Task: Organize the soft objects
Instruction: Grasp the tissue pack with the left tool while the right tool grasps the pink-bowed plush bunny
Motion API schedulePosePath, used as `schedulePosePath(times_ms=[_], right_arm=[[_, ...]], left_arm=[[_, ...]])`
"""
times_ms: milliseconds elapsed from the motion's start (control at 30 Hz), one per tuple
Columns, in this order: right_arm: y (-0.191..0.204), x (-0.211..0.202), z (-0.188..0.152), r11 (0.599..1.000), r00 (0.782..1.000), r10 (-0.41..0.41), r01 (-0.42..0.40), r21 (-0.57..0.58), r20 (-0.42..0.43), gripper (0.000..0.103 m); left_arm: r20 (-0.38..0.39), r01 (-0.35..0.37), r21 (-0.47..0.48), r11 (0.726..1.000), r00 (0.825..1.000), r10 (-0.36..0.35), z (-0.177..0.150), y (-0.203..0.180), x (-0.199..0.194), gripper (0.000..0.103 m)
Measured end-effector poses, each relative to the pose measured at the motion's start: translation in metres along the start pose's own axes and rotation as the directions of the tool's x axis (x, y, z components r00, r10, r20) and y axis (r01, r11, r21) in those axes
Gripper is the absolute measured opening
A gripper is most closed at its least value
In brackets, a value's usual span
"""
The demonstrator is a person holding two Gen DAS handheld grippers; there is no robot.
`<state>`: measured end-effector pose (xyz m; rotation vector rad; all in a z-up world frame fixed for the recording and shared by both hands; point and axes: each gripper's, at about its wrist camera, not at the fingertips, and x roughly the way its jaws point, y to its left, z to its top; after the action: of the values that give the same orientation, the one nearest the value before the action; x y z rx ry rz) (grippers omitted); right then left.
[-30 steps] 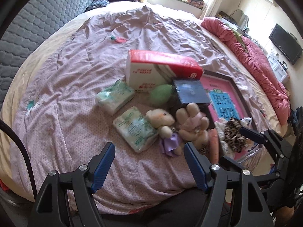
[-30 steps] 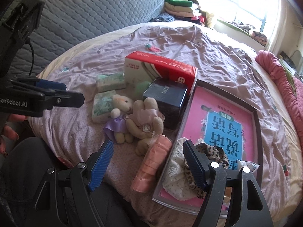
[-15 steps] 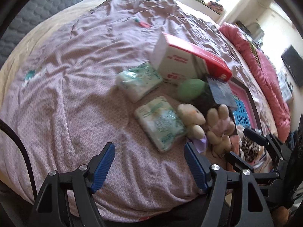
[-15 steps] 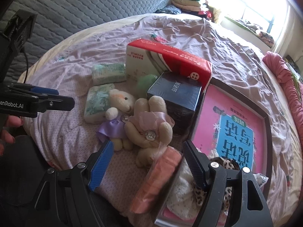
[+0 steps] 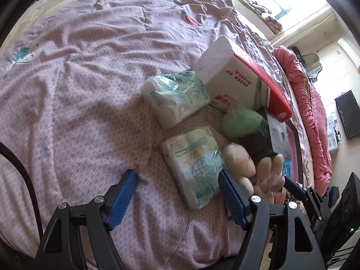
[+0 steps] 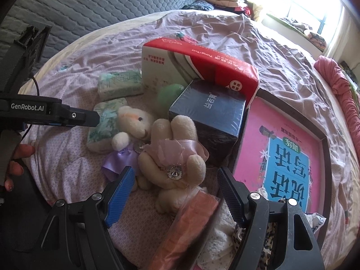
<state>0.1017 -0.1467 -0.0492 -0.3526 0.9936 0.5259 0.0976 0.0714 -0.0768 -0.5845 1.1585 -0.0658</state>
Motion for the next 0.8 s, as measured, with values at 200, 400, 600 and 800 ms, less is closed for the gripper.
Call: schedulePosePath(times_ms=[200,400,600,800], right_arm=[[-0.002,0.013,0.003,1.0,1.0,0.014,-0.014,0.005,-0.018,0.077],[-0.004,0.022,0.003,0.998,0.998,0.057,-0.056,0.031,-0.028,0.071],[-0.008,0.023,0.002,0.992,0.995,0.101,-0.099,0.078,-0.015,0.057],[-0.012,0.019,0.001,0.988,0.994,0.109,-0.109,0.108,0.005,0.053]], left_arm=[[-0.005,0.006,-0.006,1.0,1.0,-0.006,0.004,-0.001,0.013,0.074],[-0.002,0.006,-0.008,1.0,1.0,-0.006,0.009,-0.004,0.021,0.074],[0.007,-0.002,-0.012,1.0,1.0,0.002,0.013,-0.008,0.028,0.074],[0.018,-0.072,-0.009,0.997,0.997,0.072,0.013,-0.019,0.034,0.064]])
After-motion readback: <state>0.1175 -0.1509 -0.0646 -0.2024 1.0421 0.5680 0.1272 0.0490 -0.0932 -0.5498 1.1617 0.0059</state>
